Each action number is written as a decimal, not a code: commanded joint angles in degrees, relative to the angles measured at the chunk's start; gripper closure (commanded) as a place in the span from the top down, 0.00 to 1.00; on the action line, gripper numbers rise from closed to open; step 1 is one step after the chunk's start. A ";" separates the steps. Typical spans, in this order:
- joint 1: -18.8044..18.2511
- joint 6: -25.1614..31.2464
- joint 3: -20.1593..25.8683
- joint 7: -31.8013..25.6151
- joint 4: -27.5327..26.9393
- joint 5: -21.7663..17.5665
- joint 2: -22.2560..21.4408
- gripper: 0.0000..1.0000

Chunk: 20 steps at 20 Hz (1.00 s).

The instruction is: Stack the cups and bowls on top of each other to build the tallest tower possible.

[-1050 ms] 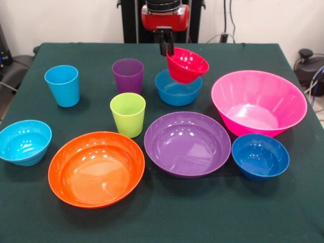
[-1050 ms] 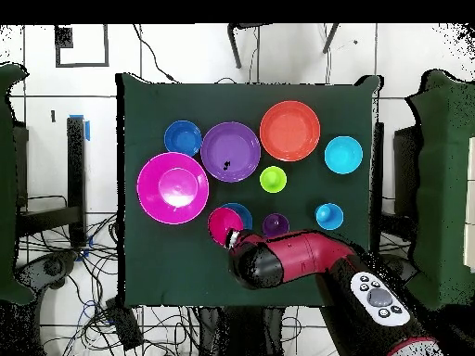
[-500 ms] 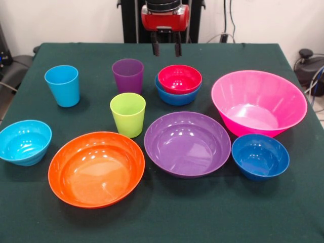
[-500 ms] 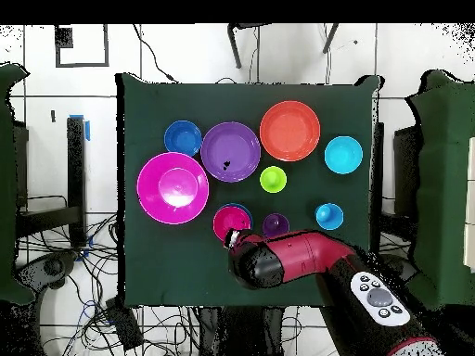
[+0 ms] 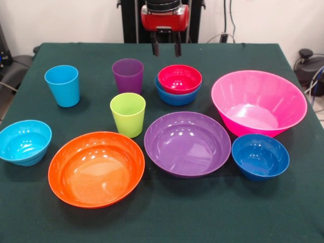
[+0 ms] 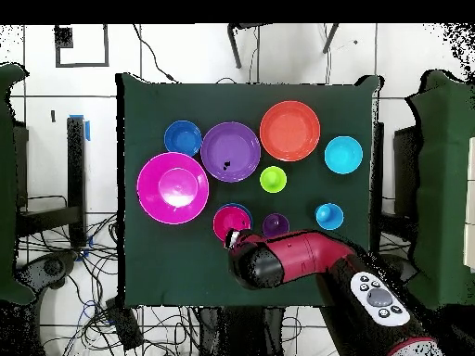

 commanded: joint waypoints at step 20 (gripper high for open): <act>6.72 5.50 4.19 -0.57 -2.03 7.77 -14.37 1.00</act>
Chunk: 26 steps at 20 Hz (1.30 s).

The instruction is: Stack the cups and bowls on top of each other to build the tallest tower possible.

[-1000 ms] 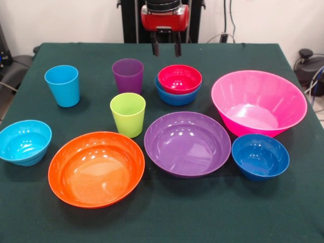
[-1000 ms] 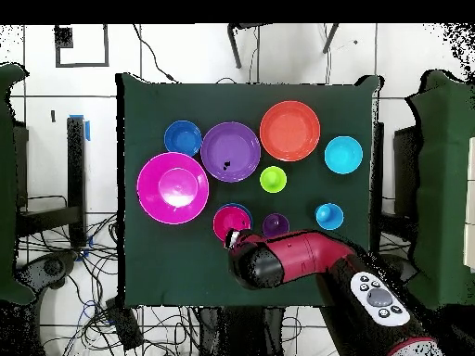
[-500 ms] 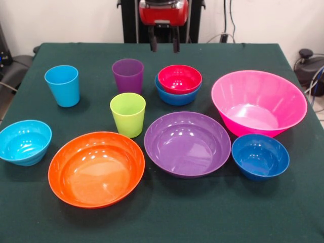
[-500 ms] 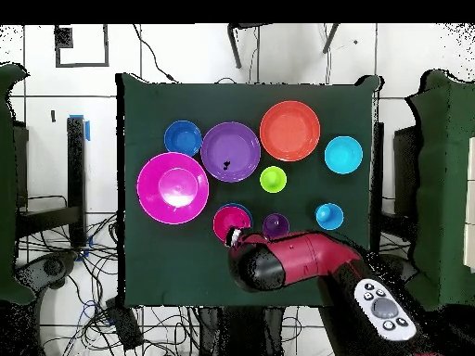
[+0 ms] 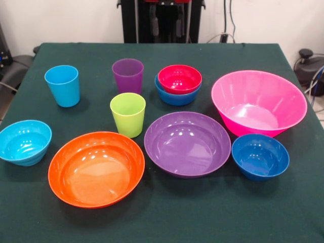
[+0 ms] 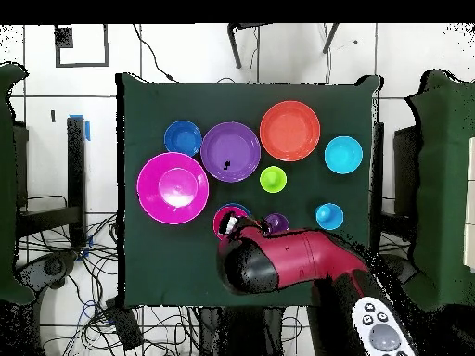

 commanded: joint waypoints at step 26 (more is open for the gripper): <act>7.91 2.14 -4.47 -3.12 -11.44 -4.35 2.86 1.00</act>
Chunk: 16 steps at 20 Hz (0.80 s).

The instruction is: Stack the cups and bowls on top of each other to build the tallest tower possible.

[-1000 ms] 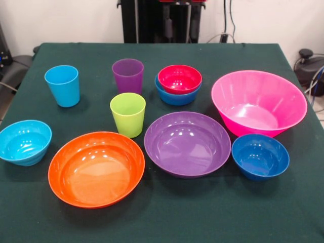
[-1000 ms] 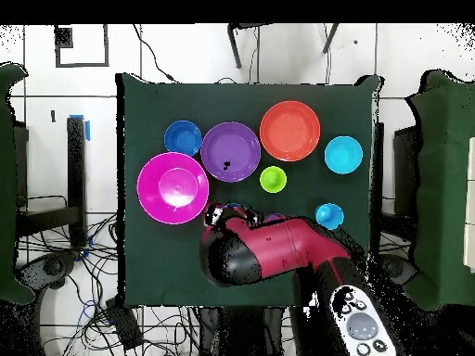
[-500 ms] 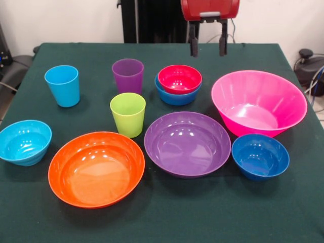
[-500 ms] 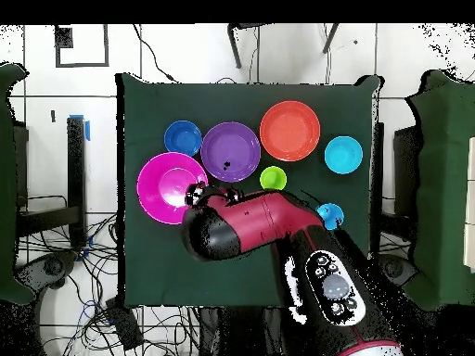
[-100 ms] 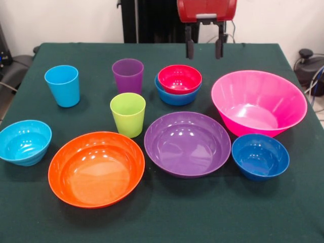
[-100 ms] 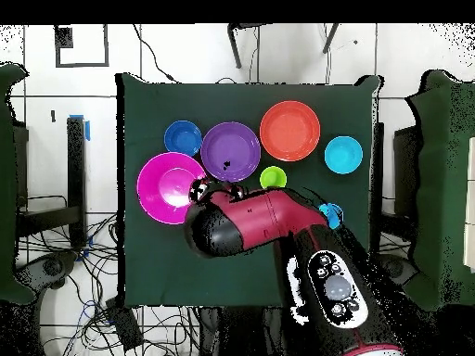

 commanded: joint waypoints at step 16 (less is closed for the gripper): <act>-1.94 1.20 -2.64 -3.63 2.90 -3.86 -5.39 1.00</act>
